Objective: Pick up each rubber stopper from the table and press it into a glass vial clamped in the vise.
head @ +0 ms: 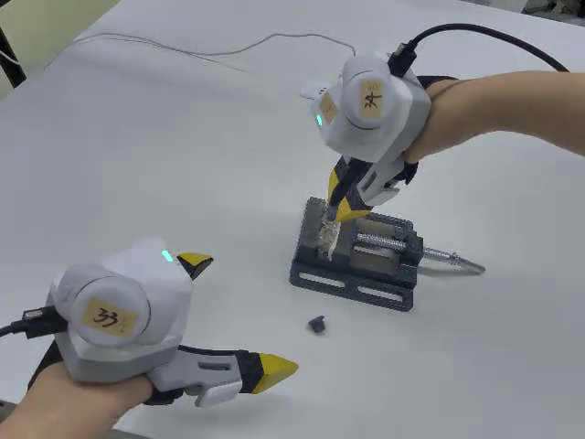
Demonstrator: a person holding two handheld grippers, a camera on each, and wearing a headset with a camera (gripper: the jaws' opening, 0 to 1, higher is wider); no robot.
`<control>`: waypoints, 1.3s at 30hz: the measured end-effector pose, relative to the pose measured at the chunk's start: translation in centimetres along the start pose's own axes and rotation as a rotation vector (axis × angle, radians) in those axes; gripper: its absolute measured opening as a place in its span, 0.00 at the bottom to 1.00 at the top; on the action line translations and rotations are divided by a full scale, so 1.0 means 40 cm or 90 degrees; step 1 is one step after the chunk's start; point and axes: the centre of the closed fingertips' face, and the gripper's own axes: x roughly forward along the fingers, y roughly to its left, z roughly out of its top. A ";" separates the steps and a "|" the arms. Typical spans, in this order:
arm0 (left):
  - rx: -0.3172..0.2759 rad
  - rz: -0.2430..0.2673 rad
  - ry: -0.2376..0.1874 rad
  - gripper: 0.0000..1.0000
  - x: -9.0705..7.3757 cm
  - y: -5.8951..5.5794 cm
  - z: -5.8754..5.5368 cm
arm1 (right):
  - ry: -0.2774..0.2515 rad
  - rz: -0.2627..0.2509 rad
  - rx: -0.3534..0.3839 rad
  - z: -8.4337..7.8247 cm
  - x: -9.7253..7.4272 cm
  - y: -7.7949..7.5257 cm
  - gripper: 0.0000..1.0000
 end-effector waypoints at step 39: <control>-0.005 -0.005 0.005 0.91 0.007 0.006 -0.009 | -0.022 0.025 0.050 -0.006 0.003 -0.022 0.00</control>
